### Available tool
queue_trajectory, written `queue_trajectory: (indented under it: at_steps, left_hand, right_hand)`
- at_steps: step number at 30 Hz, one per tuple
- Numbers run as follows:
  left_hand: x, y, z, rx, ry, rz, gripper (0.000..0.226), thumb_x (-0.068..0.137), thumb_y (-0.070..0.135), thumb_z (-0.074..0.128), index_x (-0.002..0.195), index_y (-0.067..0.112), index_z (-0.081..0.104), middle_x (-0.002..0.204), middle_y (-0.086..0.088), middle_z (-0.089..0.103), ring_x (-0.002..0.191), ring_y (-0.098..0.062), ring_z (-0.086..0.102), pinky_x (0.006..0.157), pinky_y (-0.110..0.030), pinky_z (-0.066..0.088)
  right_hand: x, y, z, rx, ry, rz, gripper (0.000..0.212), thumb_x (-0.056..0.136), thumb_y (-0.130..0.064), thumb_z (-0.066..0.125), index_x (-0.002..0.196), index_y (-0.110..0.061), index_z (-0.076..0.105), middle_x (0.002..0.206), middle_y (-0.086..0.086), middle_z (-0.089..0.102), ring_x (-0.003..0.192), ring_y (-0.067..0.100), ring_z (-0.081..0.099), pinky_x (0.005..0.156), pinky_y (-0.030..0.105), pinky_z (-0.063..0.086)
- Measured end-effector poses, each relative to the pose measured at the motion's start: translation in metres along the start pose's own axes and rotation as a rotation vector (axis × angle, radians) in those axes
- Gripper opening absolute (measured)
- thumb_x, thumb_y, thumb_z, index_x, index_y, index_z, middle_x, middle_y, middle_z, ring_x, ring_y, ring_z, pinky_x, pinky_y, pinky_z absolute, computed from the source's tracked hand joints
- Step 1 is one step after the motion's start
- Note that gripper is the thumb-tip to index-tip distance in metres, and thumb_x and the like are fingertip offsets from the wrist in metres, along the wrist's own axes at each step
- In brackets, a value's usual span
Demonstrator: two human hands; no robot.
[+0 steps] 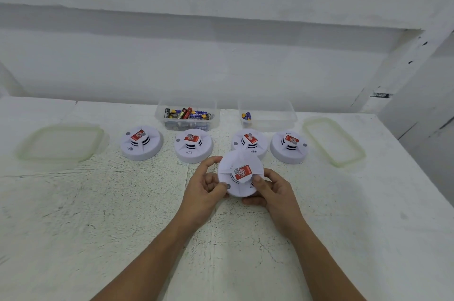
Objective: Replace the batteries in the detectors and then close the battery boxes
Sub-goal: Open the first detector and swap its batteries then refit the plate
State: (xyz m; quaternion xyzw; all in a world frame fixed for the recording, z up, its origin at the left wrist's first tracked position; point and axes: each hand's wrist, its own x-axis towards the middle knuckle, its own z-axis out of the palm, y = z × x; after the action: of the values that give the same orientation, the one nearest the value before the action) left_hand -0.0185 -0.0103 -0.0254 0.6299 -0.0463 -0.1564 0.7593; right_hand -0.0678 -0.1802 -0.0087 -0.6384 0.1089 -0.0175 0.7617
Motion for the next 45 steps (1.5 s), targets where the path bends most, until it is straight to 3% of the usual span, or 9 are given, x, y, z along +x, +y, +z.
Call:
queue_trajectory:
  at_steps: [3, 10, 16, 20, 22, 28, 35, 42, 45]
  left_hand:
    - [-0.001, 0.001, 0.0, -0.035, -0.016, 0.003, 0.057, 0.069, 0.016, 0.066, 0.124, 0.027, 0.056, 0.095, -0.043, 0.053, 0.088, -0.039, 0.055, 0.086, -0.069, 0.042]
    - [-0.001, 0.004, 0.002, -0.019, -0.026, 0.027, 0.055, 0.068, 0.019, 0.066, 0.121, 0.032, 0.059, 0.092, -0.042, 0.054, 0.082, -0.034, 0.054, 0.076, -0.051, 0.045]
    - [-0.002, 0.002, 0.0, 0.033, -0.022, 0.055, 0.054, 0.075, 0.01, 0.06, 0.123, 0.034, 0.057, 0.092, -0.039, 0.054, 0.081, -0.034, 0.054, 0.077, -0.052, 0.047]
    - [-0.007, 0.001, -0.002, 0.155, -0.017, 0.11, 0.061, 0.078, 0.01, 0.059, 0.135, 0.029, 0.05, 0.092, -0.028, 0.057, 0.08, -0.036, 0.055, 0.08, -0.046, 0.052]
    - [-0.008, 0.001, -0.002, 0.185, -0.02, 0.145, 0.061, 0.08, 0.019, 0.064, 0.137, 0.028, 0.047, 0.097, -0.021, 0.061, 0.09, -0.042, 0.058, 0.086, -0.045, 0.052]
    - [-0.009, 0.003, -0.001, 0.164, 0.033, 0.202, 0.048, 0.086, 0.009, 0.064, 0.13, 0.026, 0.053, 0.099, -0.005, 0.067, 0.088, -0.025, 0.064, 0.082, -0.033, 0.056]
    - [-0.009, 0.006, -0.001, 0.029, 0.019, 0.144, 0.046, 0.088, -0.003, 0.061, 0.129, 0.019, 0.057, 0.109, -0.013, 0.063, 0.095, -0.034, 0.063, 0.079, -0.036, 0.058]
    - [-0.004, 0.001, -0.008, 0.129, 0.022, 0.162, 0.061, 0.074, 0.016, 0.073, 0.132, 0.025, 0.056, 0.119, -0.008, 0.064, 0.099, -0.035, 0.063, 0.083, -0.058, 0.054]
    - [-0.005, 0.002, -0.007, 0.123, 0.022, 0.169, 0.062, 0.071, 0.021, 0.073, 0.131, 0.025, 0.057, 0.117, -0.007, 0.064, 0.098, -0.037, 0.062, 0.084, -0.054, 0.055]
  right_hand:
    - [-0.001, 0.0, 0.0, -0.004, 0.001, -0.006, 0.034, 0.086, -0.026, 0.06, 0.115, -0.008, 0.061, 0.096, 0.013, 0.073, 0.089, 0.029, 0.071, 0.07, 0.038, 0.06]
    - [-0.003, -0.001, 0.001, -0.051, 0.002, -0.025, 0.031, 0.085, -0.028, 0.059, 0.111, -0.011, 0.063, 0.096, 0.014, 0.073, 0.089, 0.028, 0.07, 0.068, 0.035, 0.059]
    - [-0.004, -0.002, 0.002, -0.067, 0.004, -0.024, 0.031, 0.085, -0.028, 0.059, 0.11, -0.011, 0.063, 0.094, 0.012, 0.074, 0.087, 0.026, 0.071, 0.067, 0.033, 0.059]
    - [-0.004, -0.003, 0.001, -0.059, -0.005, -0.018, 0.028, 0.086, -0.025, 0.06, 0.11, -0.011, 0.064, 0.094, 0.013, 0.074, 0.086, 0.028, 0.071, 0.068, 0.034, 0.059]
    - [-0.004, -0.003, 0.001, -0.051, -0.008, -0.021, 0.028, 0.086, -0.022, 0.062, 0.111, -0.01, 0.064, 0.096, 0.012, 0.074, 0.088, 0.028, 0.071, 0.069, 0.036, 0.059]
    - [-0.005, -0.004, 0.001, -0.071, -0.006, -0.044, 0.031, 0.084, -0.013, 0.067, 0.115, -0.011, 0.064, 0.1, 0.007, 0.074, 0.091, 0.026, 0.07, 0.073, 0.033, 0.059]
    - [-0.005, -0.003, 0.0, -0.055, -0.013, -0.048, 0.071, 0.078, 0.004, 0.072, 0.136, -0.027, 0.046, 0.107, 0.006, 0.072, 0.096, 0.021, 0.069, 0.076, 0.028, 0.057]
    - [-0.006, -0.004, 0.001, -0.093, -0.032, -0.06, 0.075, 0.072, 0.002, 0.076, 0.132, -0.032, 0.049, 0.105, 0.006, 0.072, 0.094, 0.022, 0.069, 0.077, 0.027, 0.056]
    - [-0.005, -0.004, 0.001, -0.094, -0.028, -0.055, 0.074, 0.072, 0.003, 0.076, 0.132, -0.031, 0.049, 0.104, 0.006, 0.072, 0.093, 0.022, 0.069, 0.075, 0.025, 0.055]
